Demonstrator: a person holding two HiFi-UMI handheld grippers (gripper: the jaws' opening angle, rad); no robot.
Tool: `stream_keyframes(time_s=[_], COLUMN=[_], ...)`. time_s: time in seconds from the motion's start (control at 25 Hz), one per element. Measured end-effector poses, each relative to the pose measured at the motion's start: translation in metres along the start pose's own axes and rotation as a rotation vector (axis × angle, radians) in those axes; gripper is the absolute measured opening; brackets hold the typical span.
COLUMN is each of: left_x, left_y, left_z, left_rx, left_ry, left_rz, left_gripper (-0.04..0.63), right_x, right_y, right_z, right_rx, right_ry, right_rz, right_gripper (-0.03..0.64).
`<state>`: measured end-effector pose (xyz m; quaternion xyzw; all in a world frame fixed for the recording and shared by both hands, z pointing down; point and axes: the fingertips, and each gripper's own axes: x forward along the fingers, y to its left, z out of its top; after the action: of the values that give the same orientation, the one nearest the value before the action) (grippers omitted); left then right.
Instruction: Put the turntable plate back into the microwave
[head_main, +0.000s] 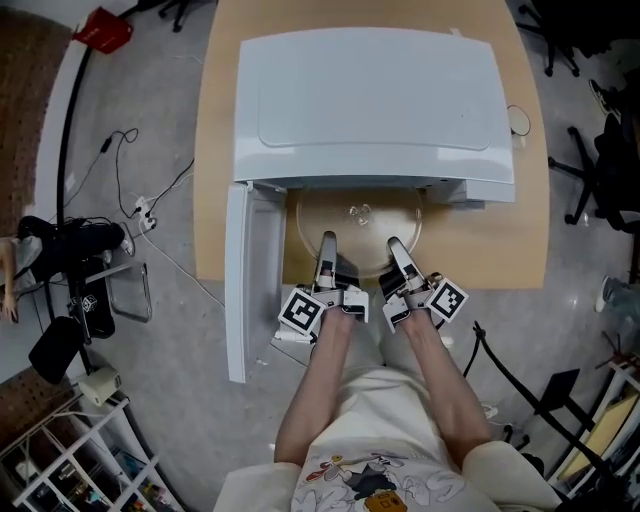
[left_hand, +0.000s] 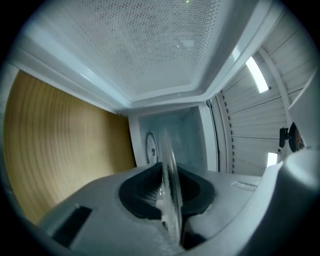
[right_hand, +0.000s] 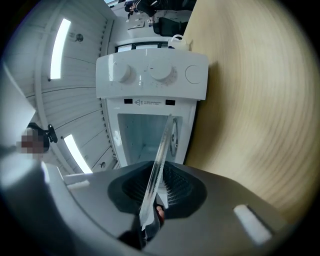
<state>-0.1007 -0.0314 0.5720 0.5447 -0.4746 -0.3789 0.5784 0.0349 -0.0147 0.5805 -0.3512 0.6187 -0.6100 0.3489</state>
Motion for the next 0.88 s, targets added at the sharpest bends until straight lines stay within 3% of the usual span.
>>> stream_keyframes(time_s=[0.32, 0.88], left_x=[0.035, 0.097], left_y=[0.010, 0.018], left_z=[0.024, 0.044], left_rx=[-0.055, -0.129], left_ry=[-0.105, -0.132], left_rz=[-0.056, -0.088], left_gripper=[0.027, 0.026], right_x=[0.035, 0.096], right_y=[-0.011, -0.021], right_z=[0.006, 0.037], right_rx=[-0.012, -0.005], right_ry=[-0.040, -0.071], right_rz=[-0.010, 0.001], right_gripper=[0.053, 0.046])
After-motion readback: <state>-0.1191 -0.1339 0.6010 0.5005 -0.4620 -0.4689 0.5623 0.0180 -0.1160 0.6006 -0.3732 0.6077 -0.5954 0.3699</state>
